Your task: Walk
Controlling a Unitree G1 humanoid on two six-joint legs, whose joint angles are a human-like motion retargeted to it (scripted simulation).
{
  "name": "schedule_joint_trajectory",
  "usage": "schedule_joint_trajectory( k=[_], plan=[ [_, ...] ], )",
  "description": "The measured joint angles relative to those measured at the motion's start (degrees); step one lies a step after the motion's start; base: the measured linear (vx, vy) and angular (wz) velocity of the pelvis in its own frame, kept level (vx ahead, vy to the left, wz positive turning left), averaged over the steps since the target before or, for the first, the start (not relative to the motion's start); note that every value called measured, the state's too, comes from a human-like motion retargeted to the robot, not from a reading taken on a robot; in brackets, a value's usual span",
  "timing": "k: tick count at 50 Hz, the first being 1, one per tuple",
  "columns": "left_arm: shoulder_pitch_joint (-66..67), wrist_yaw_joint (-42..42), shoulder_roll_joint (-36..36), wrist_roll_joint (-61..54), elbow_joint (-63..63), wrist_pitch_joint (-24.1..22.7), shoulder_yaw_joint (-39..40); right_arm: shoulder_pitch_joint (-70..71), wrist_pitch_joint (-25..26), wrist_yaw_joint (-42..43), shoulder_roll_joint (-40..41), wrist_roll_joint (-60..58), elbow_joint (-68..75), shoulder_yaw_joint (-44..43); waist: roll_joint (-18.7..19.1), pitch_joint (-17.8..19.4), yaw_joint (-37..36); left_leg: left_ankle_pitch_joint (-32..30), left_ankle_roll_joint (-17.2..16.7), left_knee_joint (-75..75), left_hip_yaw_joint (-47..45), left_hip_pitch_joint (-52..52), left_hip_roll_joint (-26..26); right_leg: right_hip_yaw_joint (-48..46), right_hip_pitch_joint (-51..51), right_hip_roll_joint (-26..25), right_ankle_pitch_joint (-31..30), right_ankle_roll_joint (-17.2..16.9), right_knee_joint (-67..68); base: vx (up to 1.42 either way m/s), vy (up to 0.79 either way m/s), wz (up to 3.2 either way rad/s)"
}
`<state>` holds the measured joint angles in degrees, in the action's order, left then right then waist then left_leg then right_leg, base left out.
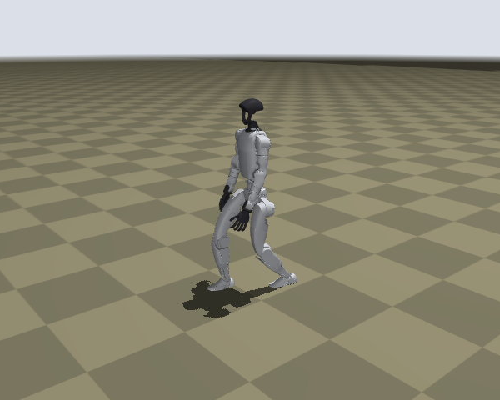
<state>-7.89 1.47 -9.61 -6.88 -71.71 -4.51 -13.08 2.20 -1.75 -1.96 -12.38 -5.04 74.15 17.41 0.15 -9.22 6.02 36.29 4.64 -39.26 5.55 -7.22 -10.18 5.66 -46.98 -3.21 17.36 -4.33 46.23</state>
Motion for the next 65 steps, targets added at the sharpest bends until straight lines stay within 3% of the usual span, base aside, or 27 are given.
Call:
schedule_joint_trajectory(
  k=[5,8,12,17,24,30,34,37,39,45,50,55,59,65],
  plan=[
    [2.9,-1.2,-0.2,0.8,-1.8,0.2,-0.5,0.1,-0.6,1.8,-1.4,-0.8,-1.9,0.7,5.9,0.6,-2.1,-11.0,-6.1,-26.0,-1.3,-7.6,10.7,-5.3,6.8,-6.9,1.9,5.1,-1.4,0.49,-0.10,0.07],
    [4.0,-0.7,-0.8,2.2,-0.9,0.3,-1.3,0.8,-1.0,3.4,-2.4,-1.5,-3.1,1.4,6.6,-0.2,-4.0,-15.1,-5.3,-39.5,-4.2,-16.4,16.0,-6.7,9.0,-8.2,5.1,7.1,-1.4,0.50,-0.08,0.19],
    [4.0,-0.1,-2.3,3.7,1.6,0.2,-1.2,4.0,-1.3,4.7,-3.7,-2.2,-4.2,1.6,4.5,-0.7,-5.9,-11.4,-1.8,-45.1,-7.3,-28.9,18.4,-7.2,14.1,-6.7,8.4,7.7,-5.0,0.53,-0.08,0.42],
    [6.1,0.3,-3.2,3.8,3.5,-0.5,0.1,6.9,-1.9,5.5,-4.1,-2.0,-6.1,1.6,1.5,-0.5,-7.9,-7.0,-1.8,-30.8,-10.2,-37.5,16.6,-6.8,22.3,-4.4,12.6,7.1,-9.1,0.59,-0.04,0.28],
    [8.8,-0.1,-2.9,3.5,1.7,-0.8,1.5,10.0,-2.8,4.5,-3.7,-3.7,-8.9,2.6,-2.4,-2.6,-7.5,-12.9,-5.1,7.5,-9.1,-38.4,8.2,-6.2,29.6,0.7,16.5,5.7,-12.2,0.63,0.03,0.23],
    [11.2,0.4,-1.8,2.6,0.1,-0.5,2.5,8.4,-2.8,4.1,-2.3,-4.5,-9.0,3.0,-5.0,-6.0,-6.9,-17.1,-3.6,6.1,-10.1,-39.8,3.9,-5.6,29.5,4.6,17.3,3.2,-0.3,0.63,0.11,0.14],
    [10.6,-0.5,-2.4,0.7,-0.6,-0.5,3.3,7.2,-2.4,1.6,-0.8,-4.0,-6.5,3.0,-11.7,-4.4,-4.8,-20.4,-0.1,10.0,-12.9,-31.0,-4.4,-3.0,30.7,13.1,6.8,-2.5,13.6,0.64,0.13,0.44],
    [9.7,-1.2,-2.8,0.4,0.6,-0.5,3.3,6.4,-2.1,-0.9,-0.3,-3.0,-5.1,3.0,-14.1,-4.1,-2.9,-19.5,2.2,12.8,-12.8,-26.0,-9.1,-0.6,26.0,16.3,-5.4,-5.9,26.2,0.58,0.09,0.43],
    [9.4,-1.1,-3.0,0.7,1.8,-0.7,2.7,5.4,-2.1,-1.4,-0.1,-2.6,-4.7,2.9,-14.8,-4.3,-1.1,-17.5,3.0,11.9,-12.6,-24.3,-11.1,-0.3,22.1,18.2,-7.7,-5.9,33.2,0.57,0.07,0.39],
    [3.7,-0.2,-4.6,2.6,5.0,-0.3,0.8,5.4,-2.5,-1.4,-1.0,-0.6,-4.8,1.4,-11.1,-1.8,0.6,-15.3,2.5,21.9,-8.4,-10.8,-10.0,-2.6,10.4,19.1,2.5,-0.2,36.9,0.54,0.05,-0.04],
    [1.3,0.9,-4.7,4.3,8.0,-1.3,-1.5,2.9,-2.7,-0.4,-1.3,0.2,-5.3,0.5,-9.5,0.0,2.2,-11.3,1.3,22.0,-5.6,-3.9,-9.9,-3.5,3.6,18.8,8.3,0.2,25.3,0.50,-0.02,0.12],
    [-1.1,0.2,-4.9,5.6,9.6,-2.9,-3.9,2.1,-2.3,-1.1,-1.2,1.0,-3.5,-0.1,-5.3,1.4,0.9,-8.4,0.4,25.4,-2.4,2.6,-5.3,-4.2,2.1,11.7,5.8,-2.4,2.4,0.48,-0.06,0.02],
    [-0.6,-0.8,-4.5,7.2,9.3,-3.5,-5.5,0.4,-2.2,-2.0,-0.5,0.7,-2.1,-0.2,-6.0,0.5,0.5,-4.4,0.2,21.2,-1.5,2.9,-5.5,-1.3,-0.7,10.1,6.7,-4.1,-7.0,0.43,-0.09,0.15],
    [1.6,-3.1,-3.6,9.9,5.4,-2.6,-5.8,-0.5,-2.1,-3.6,-0.2,-0.6,-0.2,-1.5,-4.7,-0.8,-1.0,1.0,-0.4,11.2,-0.4,3.8,-2.3,-1.5,0.8,6.8,4.0,-2.5,-6.8,0.49,-0.11,0.18]
  ],
)
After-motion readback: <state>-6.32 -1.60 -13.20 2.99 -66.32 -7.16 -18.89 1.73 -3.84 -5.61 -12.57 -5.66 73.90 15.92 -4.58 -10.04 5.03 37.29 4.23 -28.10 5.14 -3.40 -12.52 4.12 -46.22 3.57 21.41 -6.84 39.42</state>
